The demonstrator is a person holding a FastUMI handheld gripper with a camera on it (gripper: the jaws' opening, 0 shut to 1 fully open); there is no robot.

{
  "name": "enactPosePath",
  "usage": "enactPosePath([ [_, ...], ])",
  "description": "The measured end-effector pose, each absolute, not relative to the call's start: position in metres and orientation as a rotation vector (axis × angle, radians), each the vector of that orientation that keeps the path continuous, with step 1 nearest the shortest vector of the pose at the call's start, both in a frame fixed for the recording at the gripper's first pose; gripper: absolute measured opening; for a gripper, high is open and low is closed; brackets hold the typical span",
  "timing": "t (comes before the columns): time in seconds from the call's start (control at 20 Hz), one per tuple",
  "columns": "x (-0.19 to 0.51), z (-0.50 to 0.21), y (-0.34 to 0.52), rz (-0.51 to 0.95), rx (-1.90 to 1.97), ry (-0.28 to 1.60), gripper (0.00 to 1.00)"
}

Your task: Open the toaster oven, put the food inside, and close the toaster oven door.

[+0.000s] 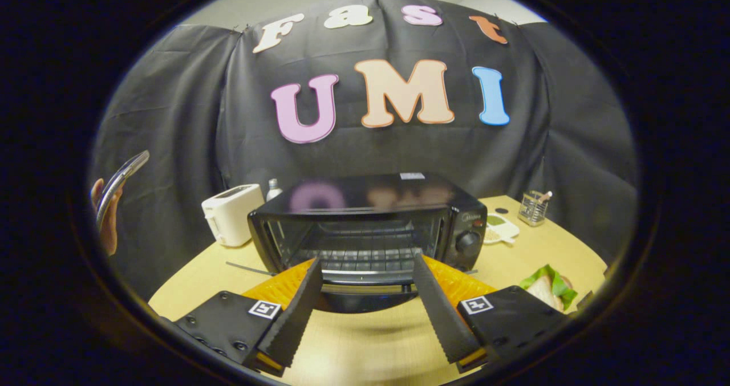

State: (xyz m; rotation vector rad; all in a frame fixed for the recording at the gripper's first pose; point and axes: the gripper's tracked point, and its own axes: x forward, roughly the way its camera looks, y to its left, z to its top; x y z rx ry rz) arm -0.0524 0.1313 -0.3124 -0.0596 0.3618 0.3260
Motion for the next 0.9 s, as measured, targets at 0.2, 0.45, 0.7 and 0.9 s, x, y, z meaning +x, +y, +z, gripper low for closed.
enactPosePath([
  [0.2, -0.082, -0.348, 0.116, 0.325, -0.079, 0.519, 0.98],
  [0.45, -0.106, -0.402, 0.104, 0.312, -0.14, 0.721, 0.98],
  [0.7, -0.113, -0.435, 0.1, 0.311, -0.185, 0.815, 0.98],
  [0.9, -0.107, -0.436, 0.099, 0.31, -0.18, 0.821, 0.97],
])
